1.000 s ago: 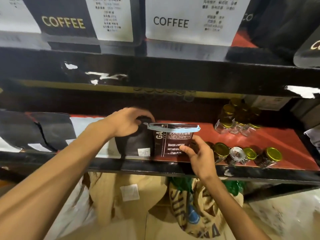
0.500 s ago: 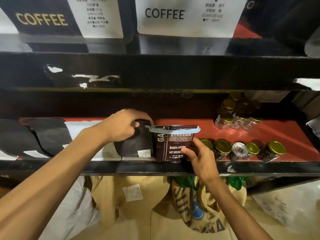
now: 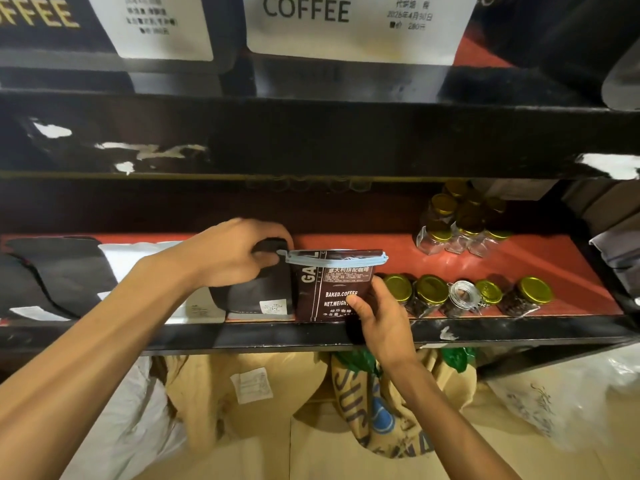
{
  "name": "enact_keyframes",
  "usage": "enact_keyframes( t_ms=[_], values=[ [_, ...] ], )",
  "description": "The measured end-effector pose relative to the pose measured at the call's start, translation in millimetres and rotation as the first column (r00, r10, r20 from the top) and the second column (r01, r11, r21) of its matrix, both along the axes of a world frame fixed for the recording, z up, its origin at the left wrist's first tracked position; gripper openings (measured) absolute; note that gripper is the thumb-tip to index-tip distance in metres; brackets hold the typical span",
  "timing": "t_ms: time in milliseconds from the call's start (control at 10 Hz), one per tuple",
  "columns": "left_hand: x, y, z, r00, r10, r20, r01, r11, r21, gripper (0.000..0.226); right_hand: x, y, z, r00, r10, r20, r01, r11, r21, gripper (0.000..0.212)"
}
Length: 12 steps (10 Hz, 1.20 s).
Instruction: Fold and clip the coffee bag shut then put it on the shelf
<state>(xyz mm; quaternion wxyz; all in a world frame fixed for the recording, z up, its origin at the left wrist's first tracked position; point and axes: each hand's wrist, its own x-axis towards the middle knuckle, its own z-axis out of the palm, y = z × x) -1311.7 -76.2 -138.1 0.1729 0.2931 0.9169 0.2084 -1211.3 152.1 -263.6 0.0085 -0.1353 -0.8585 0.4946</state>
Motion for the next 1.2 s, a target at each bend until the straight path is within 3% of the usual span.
enact_keyframes(
  t_ms=[100,200,300,400,500,600,700,800,900,1000,1100,1200],
  values=[
    [2,3,-2,0.999,0.005,-0.046,-0.006,1.0,-0.021,0.018,-1,-3,3,0.999,0.004,0.04,-0.003,1.0,-0.02,0.036],
    [6,7,-8,0.988,0.002,-0.157,-0.017,0.996,-0.091,0.04,-1,-5,4,0.998,0.001,0.069,0.0,1.0,-0.016,0.038],
    [9,9,-16,0.958,-0.034,-0.285,0.001,0.994,-0.114,0.041,0,-9,5,0.996,-0.008,0.083,0.012,0.999,-0.038,0.038],
    [8,9,-16,0.961,-0.027,-0.274,-0.007,0.993,-0.122,0.031,2,-9,8,0.993,-0.02,0.118,0.03,0.996,-0.086,0.044],
    [8,12,-13,0.973,-0.017,-0.23,-0.026,0.982,-0.185,0.025,9,-12,23,0.996,-0.074,0.052,0.082,0.979,-0.186,0.06],
    [7,13,-16,0.969,-0.045,-0.242,-0.021,0.964,-0.263,0.026,14,-19,55,0.981,-0.142,-0.134,0.133,0.988,-0.074,0.068],
    [7,12,-17,0.967,-0.067,-0.246,-0.005,0.96,-0.28,0.03,4,-19,80,0.964,0.045,-0.263,0.06,0.924,0.378,0.057],
    [10,10,-18,0.948,-0.086,-0.306,0.004,0.966,-0.258,0.031,-9,-13,88,0.971,0.147,-0.191,-0.012,0.82,0.572,0.033],
    [13,6,-28,0.891,-0.102,-0.442,0.019,0.982,-0.189,0.029,-11,-7,93,0.978,0.158,-0.134,-0.049,0.803,0.594,0.029],
    [16,1,-31,0.903,-0.079,-0.423,-0.015,0.977,-0.213,0.055,-7,-6,104,0.974,0.218,-0.061,-0.128,0.754,0.645,0.035],
    [26,-1,-23,0.849,-0.133,-0.511,-0.02,0.959,-0.282,0.079,1,-9,114,0.966,0.257,0.015,-0.2,0.71,0.675,0.059],
    [39,-4,-8,0.836,-0.16,-0.524,0.007,0.959,-0.283,0.085,17,-8,124,0.968,0.246,0.052,-0.224,0.747,0.626,0.082]
  ],
)
